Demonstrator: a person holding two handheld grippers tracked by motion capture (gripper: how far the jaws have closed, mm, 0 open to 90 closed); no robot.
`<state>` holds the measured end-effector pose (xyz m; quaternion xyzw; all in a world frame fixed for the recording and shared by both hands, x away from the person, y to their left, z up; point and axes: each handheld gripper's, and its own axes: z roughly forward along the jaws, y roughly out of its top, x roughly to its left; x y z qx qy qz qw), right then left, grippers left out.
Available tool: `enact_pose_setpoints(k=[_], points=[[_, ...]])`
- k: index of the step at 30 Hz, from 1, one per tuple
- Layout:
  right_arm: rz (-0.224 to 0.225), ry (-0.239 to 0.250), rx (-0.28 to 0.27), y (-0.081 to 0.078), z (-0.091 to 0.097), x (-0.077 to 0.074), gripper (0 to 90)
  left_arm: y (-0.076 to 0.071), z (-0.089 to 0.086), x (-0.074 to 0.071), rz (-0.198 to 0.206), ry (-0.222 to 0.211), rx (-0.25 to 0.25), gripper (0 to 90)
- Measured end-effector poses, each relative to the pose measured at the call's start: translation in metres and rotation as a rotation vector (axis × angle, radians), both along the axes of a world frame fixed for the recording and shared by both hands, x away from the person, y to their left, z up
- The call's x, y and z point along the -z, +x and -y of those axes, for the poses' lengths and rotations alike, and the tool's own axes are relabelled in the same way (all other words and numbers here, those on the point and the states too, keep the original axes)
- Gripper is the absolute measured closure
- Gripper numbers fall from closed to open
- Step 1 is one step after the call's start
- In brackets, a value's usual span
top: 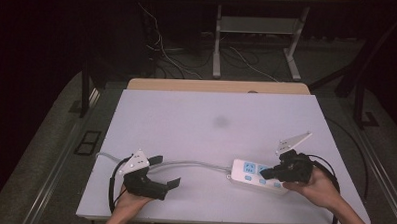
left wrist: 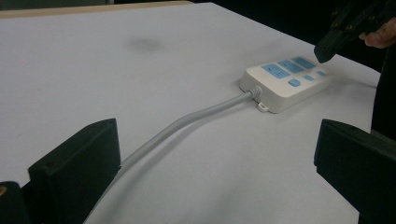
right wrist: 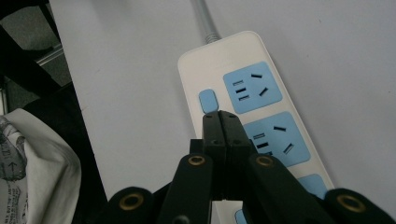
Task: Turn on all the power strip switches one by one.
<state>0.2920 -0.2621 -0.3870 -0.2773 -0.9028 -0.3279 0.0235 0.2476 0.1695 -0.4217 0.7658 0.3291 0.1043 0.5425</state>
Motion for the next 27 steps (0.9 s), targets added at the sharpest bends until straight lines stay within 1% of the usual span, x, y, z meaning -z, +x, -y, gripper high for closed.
enact_pose_setpoints(k=[16, 23, 27], points=[[0.012, -0.001, -0.013, 0.005, -0.007, -0.015, 90.0, 0.000, 0.000, 0.000, -0.001, -0.001, 0.000, 0.0], [0.016, -0.004, -0.023, 0.009, -0.014, -0.018, 90.0, 0.000, -0.001, 0.000, 0.001, -0.002, -0.001, 0.0], [0.016, -0.011, -0.033, 0.012, -0.020, -0.017, 90.0, -0.001, -0.001, -0.001, 0.002, -0.002, 0.000, 0.0]])
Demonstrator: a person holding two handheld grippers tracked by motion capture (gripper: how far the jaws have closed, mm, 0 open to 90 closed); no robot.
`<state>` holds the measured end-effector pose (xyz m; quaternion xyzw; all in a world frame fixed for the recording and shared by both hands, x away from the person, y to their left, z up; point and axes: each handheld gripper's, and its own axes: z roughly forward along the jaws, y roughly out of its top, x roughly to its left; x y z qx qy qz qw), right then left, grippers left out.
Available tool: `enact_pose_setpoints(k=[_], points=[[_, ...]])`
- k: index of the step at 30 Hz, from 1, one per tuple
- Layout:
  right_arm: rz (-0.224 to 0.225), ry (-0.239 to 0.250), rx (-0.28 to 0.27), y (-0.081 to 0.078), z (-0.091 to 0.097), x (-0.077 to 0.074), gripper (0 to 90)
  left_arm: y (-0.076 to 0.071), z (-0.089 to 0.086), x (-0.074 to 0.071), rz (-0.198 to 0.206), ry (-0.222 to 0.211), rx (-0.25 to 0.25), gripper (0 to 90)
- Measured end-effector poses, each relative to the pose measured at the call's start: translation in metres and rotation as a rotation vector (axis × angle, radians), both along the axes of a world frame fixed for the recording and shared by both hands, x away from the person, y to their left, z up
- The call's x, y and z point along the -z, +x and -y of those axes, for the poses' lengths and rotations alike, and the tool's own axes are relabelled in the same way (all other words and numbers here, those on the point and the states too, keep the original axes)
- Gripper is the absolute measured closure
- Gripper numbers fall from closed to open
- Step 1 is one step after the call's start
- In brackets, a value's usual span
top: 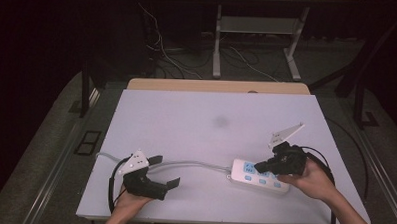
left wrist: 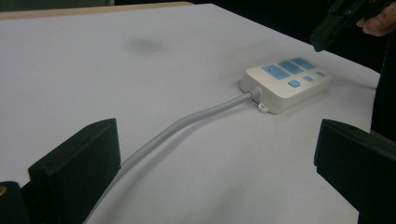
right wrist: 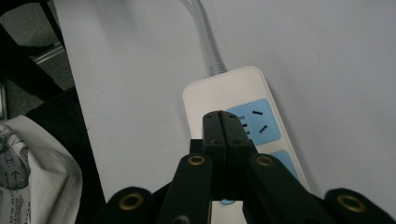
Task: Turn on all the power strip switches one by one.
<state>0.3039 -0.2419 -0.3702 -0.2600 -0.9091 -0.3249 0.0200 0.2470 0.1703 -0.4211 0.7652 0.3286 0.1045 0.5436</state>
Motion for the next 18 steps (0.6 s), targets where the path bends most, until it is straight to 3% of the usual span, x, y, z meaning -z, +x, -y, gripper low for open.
enact_pose_setpoints(k=[18], points=[[-0.011, -0.013, -0.030, 0.004, -0.017, 0.009, 90.0, 0.000, -0.001, 0.000, 0.001, -0.001, -0.002, 0.0]])
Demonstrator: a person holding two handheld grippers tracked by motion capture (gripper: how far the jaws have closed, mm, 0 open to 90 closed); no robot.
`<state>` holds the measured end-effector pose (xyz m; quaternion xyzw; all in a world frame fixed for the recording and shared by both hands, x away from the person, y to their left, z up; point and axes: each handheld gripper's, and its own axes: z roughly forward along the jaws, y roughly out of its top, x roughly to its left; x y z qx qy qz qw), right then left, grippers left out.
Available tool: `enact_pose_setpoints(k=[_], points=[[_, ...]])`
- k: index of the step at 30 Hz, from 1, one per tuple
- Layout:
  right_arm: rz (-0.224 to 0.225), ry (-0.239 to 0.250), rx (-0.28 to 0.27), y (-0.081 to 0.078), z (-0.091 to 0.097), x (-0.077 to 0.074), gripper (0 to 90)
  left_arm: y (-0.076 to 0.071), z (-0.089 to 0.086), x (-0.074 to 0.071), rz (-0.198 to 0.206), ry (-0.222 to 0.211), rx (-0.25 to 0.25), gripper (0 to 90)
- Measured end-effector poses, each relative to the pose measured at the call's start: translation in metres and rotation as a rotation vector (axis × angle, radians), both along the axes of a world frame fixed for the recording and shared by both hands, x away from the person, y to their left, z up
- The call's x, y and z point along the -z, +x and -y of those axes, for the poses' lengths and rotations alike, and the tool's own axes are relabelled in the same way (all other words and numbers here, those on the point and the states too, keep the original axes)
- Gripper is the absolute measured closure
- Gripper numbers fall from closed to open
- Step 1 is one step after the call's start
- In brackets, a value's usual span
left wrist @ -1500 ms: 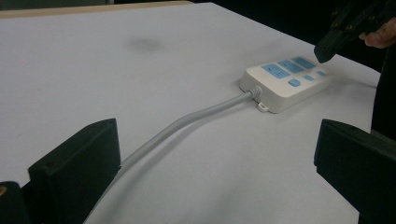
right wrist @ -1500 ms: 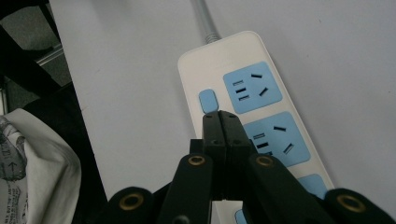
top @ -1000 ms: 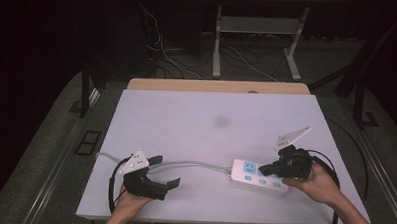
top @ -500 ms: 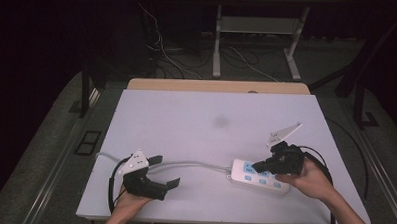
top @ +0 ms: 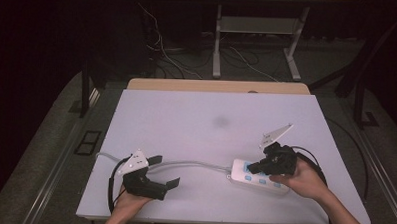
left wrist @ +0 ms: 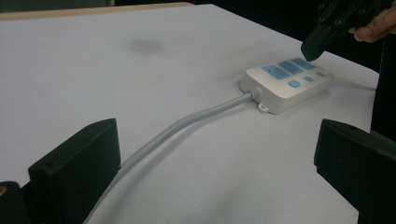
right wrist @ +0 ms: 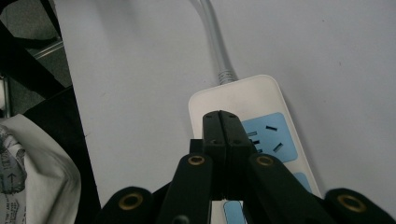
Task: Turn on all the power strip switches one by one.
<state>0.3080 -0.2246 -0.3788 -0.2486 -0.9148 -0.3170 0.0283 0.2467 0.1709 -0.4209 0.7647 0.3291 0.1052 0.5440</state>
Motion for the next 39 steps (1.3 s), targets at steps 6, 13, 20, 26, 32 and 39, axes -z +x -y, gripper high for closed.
enact_pose_setpoints(k=[6, 13, 20, 26, 32, 39], points=[[-0.007, -0.007, -0.008, 0.000, -0.005, 0.005, 89.9, 0.000, 0.000, 0.000, -0.001, 0.006, -0.002, 0.0], [-0.013, -0.013, -0.015, 0.001, -0.007, 0.010, 89.9, 0.000, 0.000, 0.000, 0.000, 0.007, 0.001, 0.0], [-0.020, -0.019, -0.015, 0.001, -0.010, 0.015, 89.9, 0.000, 0.000, 0.000, -0.001, 0.007, 0.000, 0.0], [-0.035, -0.025, -0.013, 0.001, -0.011, 0.020, 89.9, 0.000, 0.000, 0.000, -0.001, 0.007, 0.000, 0.0], [-0.040, -0.041, -0.013, 0.002, -0.010, 0.025, 89.9, 0.000, 0.000, 0.000, -0.001, 0.007, 0.001, 0.0], [-0.042, -0.030, -0.006, 0.003, -0.008, 0.027, 89.8, 0.000, 0.000, 0.000, -0.003, 0.006, 0.001, 0.0]])
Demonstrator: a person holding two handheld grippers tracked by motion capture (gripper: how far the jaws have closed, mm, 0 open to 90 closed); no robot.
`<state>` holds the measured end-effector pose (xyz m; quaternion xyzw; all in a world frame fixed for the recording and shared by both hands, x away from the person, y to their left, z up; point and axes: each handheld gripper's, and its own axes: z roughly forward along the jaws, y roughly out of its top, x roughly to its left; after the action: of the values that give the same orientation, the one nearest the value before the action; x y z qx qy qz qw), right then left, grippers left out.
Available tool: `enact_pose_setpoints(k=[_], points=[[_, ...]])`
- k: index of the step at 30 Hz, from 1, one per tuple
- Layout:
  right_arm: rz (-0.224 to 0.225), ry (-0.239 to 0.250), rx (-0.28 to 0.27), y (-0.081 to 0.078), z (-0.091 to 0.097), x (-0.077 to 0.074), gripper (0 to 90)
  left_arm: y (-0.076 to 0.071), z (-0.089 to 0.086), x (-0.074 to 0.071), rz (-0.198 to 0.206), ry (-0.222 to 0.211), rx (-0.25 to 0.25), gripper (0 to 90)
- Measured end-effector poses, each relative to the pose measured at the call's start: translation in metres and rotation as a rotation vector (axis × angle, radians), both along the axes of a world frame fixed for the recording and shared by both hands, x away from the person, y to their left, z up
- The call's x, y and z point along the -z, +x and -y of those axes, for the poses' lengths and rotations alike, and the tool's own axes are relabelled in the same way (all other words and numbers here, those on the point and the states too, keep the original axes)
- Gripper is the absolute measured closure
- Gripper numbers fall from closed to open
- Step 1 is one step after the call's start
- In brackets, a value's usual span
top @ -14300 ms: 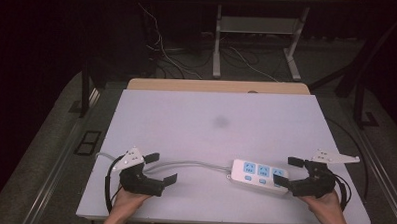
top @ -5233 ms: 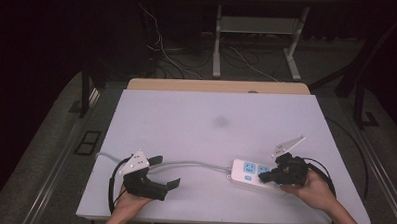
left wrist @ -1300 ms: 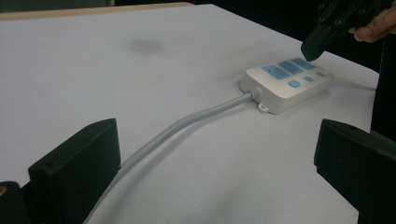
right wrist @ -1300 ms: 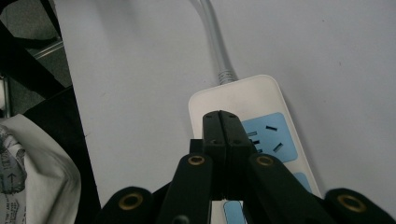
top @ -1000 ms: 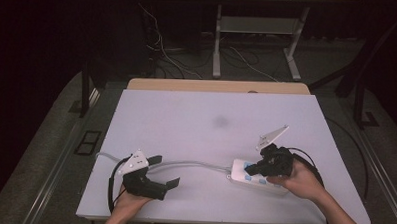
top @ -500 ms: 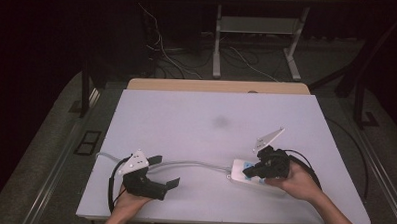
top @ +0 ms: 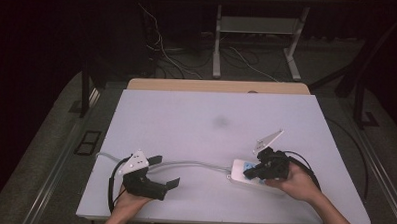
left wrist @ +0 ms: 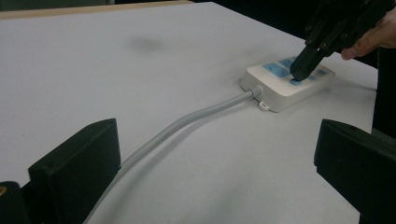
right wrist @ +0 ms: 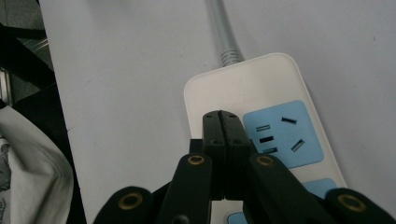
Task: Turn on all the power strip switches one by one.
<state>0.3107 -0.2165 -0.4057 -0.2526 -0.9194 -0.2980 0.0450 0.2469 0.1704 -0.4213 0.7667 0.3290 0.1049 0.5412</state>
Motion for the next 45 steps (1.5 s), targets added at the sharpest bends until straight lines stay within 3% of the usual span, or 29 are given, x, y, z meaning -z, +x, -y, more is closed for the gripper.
enact_pose_setpoints(k=[23, 45], points=[[0.008, 0.034, 0.005, -0.0004, 0.0045, 0.0053, 90.0, 0.0001, 0.0007, 0.0005, 0.001, 0.008, 0.003, 0.0], [0.035, 0.038, -0.013, -0.0019, 0.0046, 0.0068, 90.0, -0.0007, 0.0015, 0.0005, 0.000, 0.010, 0.003, 0.0]])
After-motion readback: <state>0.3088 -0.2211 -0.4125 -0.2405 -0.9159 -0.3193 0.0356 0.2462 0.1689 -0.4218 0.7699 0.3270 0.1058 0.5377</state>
